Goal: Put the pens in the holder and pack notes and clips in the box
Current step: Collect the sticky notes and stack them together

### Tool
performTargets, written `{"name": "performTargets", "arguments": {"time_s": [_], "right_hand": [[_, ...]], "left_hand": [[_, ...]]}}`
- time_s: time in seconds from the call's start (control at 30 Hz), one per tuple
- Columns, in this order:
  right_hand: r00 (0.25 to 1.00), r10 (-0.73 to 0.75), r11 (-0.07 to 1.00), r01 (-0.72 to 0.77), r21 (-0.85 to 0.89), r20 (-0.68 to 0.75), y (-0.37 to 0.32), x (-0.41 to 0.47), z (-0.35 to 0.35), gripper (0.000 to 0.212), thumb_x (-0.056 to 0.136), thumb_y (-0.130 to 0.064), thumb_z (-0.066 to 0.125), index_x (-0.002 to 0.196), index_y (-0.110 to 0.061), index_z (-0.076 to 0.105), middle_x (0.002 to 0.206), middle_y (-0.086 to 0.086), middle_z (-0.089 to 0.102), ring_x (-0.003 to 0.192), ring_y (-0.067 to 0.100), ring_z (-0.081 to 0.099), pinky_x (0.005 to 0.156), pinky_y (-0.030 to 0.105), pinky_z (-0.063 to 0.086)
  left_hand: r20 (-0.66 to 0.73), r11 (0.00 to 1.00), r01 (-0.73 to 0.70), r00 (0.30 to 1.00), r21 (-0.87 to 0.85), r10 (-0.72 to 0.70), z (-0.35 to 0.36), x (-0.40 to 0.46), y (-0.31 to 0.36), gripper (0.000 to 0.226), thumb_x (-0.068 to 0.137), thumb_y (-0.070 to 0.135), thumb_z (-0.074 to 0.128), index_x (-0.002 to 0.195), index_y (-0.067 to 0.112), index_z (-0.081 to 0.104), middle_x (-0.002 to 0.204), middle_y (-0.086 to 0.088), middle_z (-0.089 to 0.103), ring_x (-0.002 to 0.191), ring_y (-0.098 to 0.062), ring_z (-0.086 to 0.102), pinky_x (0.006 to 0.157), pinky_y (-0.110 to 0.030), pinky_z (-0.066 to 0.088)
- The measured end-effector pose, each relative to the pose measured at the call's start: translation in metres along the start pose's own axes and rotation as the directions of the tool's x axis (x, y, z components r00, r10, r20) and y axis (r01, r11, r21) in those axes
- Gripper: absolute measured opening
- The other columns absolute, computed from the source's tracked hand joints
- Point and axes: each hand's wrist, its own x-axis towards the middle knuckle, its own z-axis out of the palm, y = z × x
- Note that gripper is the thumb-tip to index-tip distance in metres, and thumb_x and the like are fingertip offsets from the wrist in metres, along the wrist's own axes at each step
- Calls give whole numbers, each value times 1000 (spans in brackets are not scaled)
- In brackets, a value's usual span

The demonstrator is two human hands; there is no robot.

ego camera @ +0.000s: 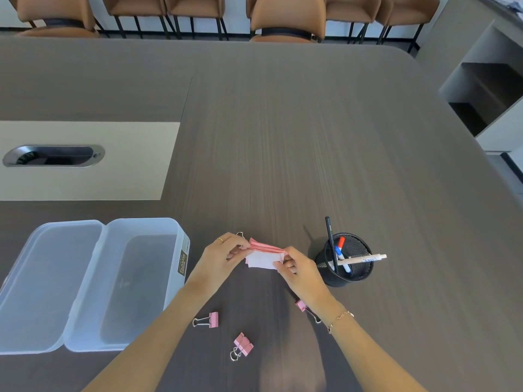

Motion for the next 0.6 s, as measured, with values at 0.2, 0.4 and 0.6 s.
{"name": "performTargets", "arguments": {"time_s": [0.2, 0.4, 0.6], "right_hand": [[1000, -15, 999, 16, -39, 6, -1, 0, -2, 14, 92, -24, 58, 103, -15, 59, 103, -1, 66, 86, 5, 61, 67, 2, 46], [999, 9, 1000, -10, -3, -43, -6, -1, 2, 10, 92, -20, 58, 98, -13, 60, 92, -5, 64, 84, 6, 61, 67, 3, 48], [997, 46, 997, -42, 66, -60, -7, 2, 8, 7, 92, -12, 57, 91, -5, 58, 89, 11, 68, 87, 26, 65, 78, 29, 55]], "left_hand": [[147, 958, 275, 954, -82, -262, 2, 7, 6, 49, 73, 11, 78, 117, 23, 62, 97, 21, 62, 85, -6, 63, 78, -13, 54], [122, 962, 273, 955, -22, -269, 3, 11, 10, 15, 75, 11, 76, 90, 11, 73, 71, 16, 62, 69, 9, 60, 66, -7, 47], [158, 964, 267, 951, 21, -266, 6, 15, 10, 15, 83, 18, 69, 96, 12, 71, 79, 8, 63, 71, -2, 59, 66, -10, 44]]}}
